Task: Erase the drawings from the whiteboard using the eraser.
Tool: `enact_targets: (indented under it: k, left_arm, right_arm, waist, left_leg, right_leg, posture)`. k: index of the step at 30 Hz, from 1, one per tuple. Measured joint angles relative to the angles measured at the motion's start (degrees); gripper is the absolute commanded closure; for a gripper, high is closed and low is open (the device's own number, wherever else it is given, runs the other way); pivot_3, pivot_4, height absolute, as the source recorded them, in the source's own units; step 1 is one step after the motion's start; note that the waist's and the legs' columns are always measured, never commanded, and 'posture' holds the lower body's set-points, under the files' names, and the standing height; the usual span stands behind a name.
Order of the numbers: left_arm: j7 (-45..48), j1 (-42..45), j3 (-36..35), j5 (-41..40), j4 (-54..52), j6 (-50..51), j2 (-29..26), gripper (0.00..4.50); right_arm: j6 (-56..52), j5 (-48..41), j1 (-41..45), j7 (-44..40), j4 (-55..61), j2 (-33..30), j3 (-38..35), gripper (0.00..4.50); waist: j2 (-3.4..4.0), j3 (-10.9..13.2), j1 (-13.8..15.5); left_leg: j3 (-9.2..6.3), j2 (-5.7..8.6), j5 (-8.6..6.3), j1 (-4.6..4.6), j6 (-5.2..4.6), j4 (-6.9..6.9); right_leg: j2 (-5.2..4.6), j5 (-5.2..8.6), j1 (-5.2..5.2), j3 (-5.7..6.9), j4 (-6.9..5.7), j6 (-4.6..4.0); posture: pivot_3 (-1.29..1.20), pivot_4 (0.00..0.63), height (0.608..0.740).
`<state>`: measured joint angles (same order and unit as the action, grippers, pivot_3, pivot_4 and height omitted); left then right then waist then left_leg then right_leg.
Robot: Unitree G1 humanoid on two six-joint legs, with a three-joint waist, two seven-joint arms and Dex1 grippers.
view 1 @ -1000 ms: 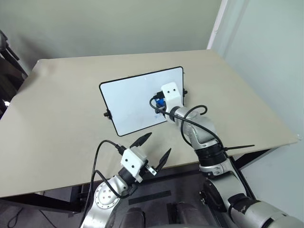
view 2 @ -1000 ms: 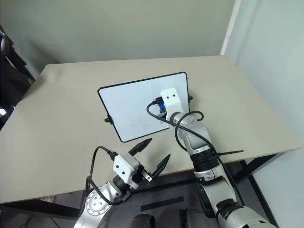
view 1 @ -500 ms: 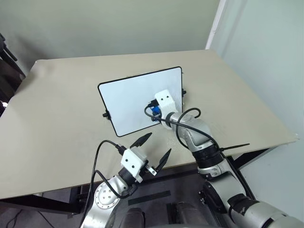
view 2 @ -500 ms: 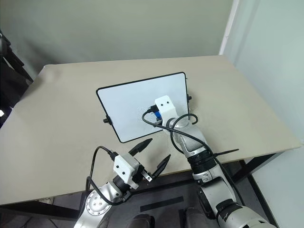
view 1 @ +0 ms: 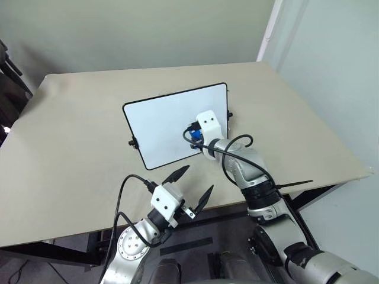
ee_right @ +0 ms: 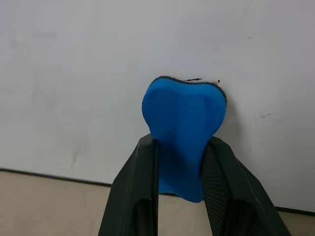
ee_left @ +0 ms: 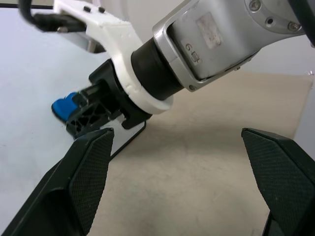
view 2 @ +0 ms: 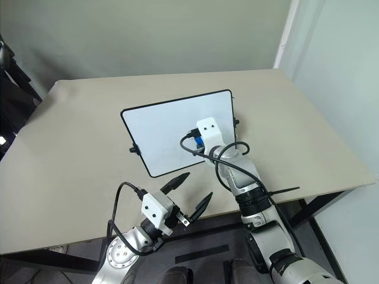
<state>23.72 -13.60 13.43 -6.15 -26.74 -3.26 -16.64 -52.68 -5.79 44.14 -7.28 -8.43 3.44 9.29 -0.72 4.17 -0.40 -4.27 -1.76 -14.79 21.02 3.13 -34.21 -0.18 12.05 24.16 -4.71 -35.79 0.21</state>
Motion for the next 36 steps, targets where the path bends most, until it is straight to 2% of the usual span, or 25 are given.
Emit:
enact_targets:
  k: [5,9,13,17,25,29,31,36]
  left_arm:
    - [0.1,0.0,-0.1,-0.2,0.0,0.1,-0.1,0.00]
    - [0.1,0.0,0.0,-0.6,-0.1,0.2,-0.2,0.00]
    - [0.1,-0.1,0.0,-0.8,-0.3,0.5,-0.3,0.00]
    - [0.1,0.0,0.0,-0.8,-0.3,0.8,-0.3,0.00]
    - [0.1,0.0,0.0,-0.8,-0.4,0.9,-0.3,0.00]
    - [0.1,0.0,0.0,-0.9,-0.4,0.9,-0.3,0.00]
    - [0.1,0.0,0.0,-0.8,-0.4,0.9,-0.3,0.00]
    - [0.0,0.0,0.1,-0.8,-0.4,0.9,-0.2,0.00]
  right_arm:
    - [0.0,0.0,0.0,-0.3,0.4,-0.2,0.8,3.34]
    - [-5.4,-0.4,-1.3,-4.8,2.2,-2.6,5.7,3.34]
    - [-10.0,-2.1,-1.9,-7.7,4.1,-3.6,6.5,3.34]
    - [-13.2,-3.5,0.0,-8.5,4.8,-3.7,4.7,3.34]
    - [-19.1,-6.5,5.4,-9.2,-1.9,-5.7,-4.1,3.34]
    - [-21.5,-7.1,7.0,-10.4,-5.2,-7.7,-4.7,3.34]
    - [-22.2,-7.6,7.7,-11.2,-6.1,-8.1,-4.4,3.34]
    - [-22.8,-7.8,8.4,-12.4,-7.0,-8.1,-3.1,3.34]
  waist:
    - [-0.02,0.0,-0.1]
    - [-0.04,0.0,0.1]
    - [-0.08,-0.1,0.4]
    - [-0.08,-0.1,0.5]
    - [-0.06,-0.1,0.6]
    - [-0.09,-0.1,0.6]
    - [-0.06,-0.1,0.6]
    - [-0.01,-0.1,0.5]
  left_leg:
    - [0.00,0.00,0.00,-0.03,0.00,0.00]
    - [0.00,0.00,0.00,-0.03,0.00,-0.01]
    - [0.02,0.00,0.08,0.00,-0.09,-0.08]
    - [0.02,0.00,0.34,-0.02,-0.56,-0.10]
    - [0.01,0.00,-0.17,-0.01,-0.30,-0.11]
    - [0.04,0.01,-0.11,0.02,-0.40,-0.13]
    - [0.04,0.00,0.16,-0.01,-0.85,-0.13]
    - [0.01,-0.01,0.17,-0.03,-0.88,-0.09]
  right_leg:
    - [0.00,-0.01,0.01,0.00,-0.01,-0.01]
    - [0.02,0.01,-0.02,0.01,-0.01,0.02]
    - [0.01,0.10,-0.07,0.01,0.01,0.17]
    - [0.01,0.15,-0.12,0.01,0.11,0.24]
    - [0.00,0.05,-0.08,0.01,0.43,0.07]
    - [0.01,-0.02,-0.18,0.01,0.42,-0.02]
    - [0.02,-0.02,-0.17,0.01,0.39,-0.02]
    - [0.07,-0.02,-0.15,0.01,0.40,-0.02]
  posture:
    - [0.00,0.150,0.730]
    - [0.00,0.150,0.730]
    - [0.00,0.150,0.730]
    - [0.00,0.150,0.730]
    - [0.00,0.150,0.730]
    - [0.00,0.150,0.730]
    - [0.00,0.150,0.730]
    - [0.00,0.150,0.730]
